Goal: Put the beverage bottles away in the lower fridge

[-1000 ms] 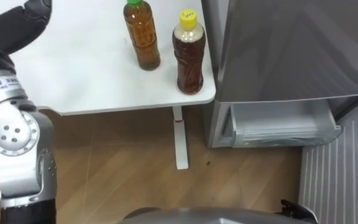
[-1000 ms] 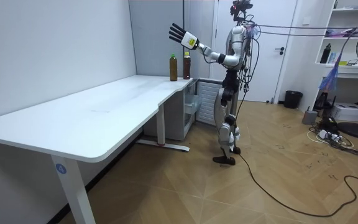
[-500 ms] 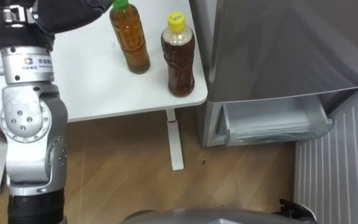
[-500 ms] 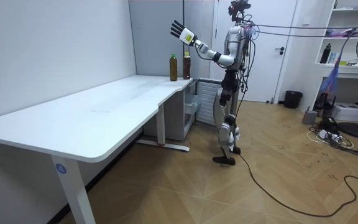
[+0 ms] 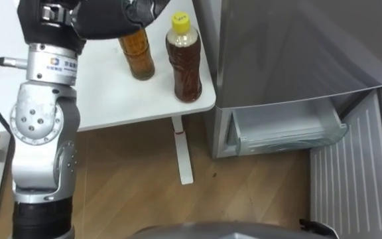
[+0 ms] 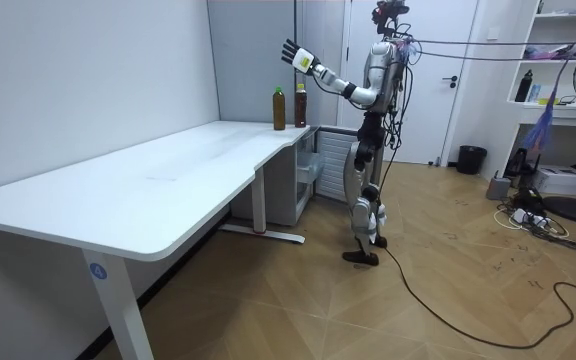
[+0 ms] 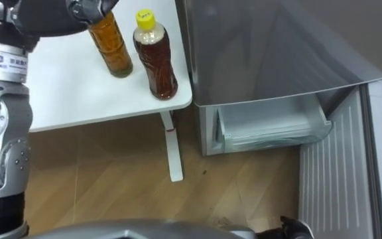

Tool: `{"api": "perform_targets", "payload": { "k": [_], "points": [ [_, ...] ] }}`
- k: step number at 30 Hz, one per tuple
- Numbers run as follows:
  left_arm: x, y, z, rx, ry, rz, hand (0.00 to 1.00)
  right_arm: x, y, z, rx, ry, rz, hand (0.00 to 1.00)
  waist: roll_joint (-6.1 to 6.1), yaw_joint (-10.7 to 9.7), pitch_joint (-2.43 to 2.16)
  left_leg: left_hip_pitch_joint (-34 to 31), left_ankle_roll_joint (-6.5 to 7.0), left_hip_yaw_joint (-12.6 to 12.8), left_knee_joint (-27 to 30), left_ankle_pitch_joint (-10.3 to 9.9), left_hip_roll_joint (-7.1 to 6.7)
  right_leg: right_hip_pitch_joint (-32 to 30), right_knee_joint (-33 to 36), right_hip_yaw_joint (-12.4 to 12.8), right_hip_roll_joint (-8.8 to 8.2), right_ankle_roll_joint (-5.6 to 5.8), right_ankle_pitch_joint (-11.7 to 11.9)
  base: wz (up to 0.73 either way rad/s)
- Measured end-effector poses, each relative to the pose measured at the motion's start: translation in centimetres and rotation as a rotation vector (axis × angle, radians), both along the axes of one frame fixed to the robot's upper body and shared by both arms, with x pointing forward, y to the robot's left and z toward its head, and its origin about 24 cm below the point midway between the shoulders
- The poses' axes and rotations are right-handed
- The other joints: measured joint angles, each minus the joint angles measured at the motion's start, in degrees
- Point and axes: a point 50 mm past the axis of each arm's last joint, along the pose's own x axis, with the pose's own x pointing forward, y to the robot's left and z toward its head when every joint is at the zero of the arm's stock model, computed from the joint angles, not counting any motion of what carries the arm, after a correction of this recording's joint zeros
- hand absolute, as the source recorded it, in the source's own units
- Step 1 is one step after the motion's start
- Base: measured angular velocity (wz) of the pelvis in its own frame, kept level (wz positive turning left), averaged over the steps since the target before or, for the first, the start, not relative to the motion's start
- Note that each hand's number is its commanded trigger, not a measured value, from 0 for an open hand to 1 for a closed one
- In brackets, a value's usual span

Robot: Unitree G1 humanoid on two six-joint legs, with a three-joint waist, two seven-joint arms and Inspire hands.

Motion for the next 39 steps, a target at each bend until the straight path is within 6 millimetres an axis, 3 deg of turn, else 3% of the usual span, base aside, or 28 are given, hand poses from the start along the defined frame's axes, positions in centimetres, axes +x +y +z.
{"api": "perform_targets", "payload": {
  "k": [6,17,24,33,39],
  "points": [
    [0.3,-0.8,-1.9,0.021,0.117,-0.076,0.00,-0.5,-0.1,0.0,-0.016,0.062,0.058,0.00,0.08,-0.11,-0.05,0.05,0.01,0.04,0.05,0.01,0.02,-0.04,0.03,-0.03,-0.03,0.00,0.00,0.00],
    [0.3,-1.2,-2.2,0.033,0.138,-0.138,0.00,-1.1,-0.1,-0.1,-0.028,0.115,0.094,0.00,-0.45,-0.20,0.19,-0.14,0.02,0.05,-0.07,0.01,0.00,-0.31,-0.07,0.08,-0.03,0.01,-0.02,0.00],
    [0.4,-1.7,-2.8,-0.011,0.178,-0.178,0.00,-0.9,-0.1,-0.1,-0.041,0.121,0.092,0.00,-1.30,-0.51,0.07,-0.31,0.02,0.03,-0.03,0.00,0.01,-0.10,0.00,0.30,-0.02,0.01,-0.03,0.00],
    [0.6,-1.8,-3.4,-0.033,0.207,-0.187,0.00,-0.9,-0.2,0.0,-0.059,0.127,0.088,0.00,-1.05,-0.36,-0.11,-0.58,0.02,0.02,-0.07,-0.01,0.05,-0.14,0.26,0.28,0.01,0.01,-0.02,0.00],
    [1.1,-1.2,-5.9,-0.046,0.318,-0.161,0.00,-0.9,-0.3,0.0,-0.090,0.125,0.103,0.00,-0.87,-0.31,-0.23,-0.34,0.02,0.10,0.05,-0.01,0.08,-0.10,0.47,0.39,0.03,0.00,-0.02,0.00]
  ]
}}
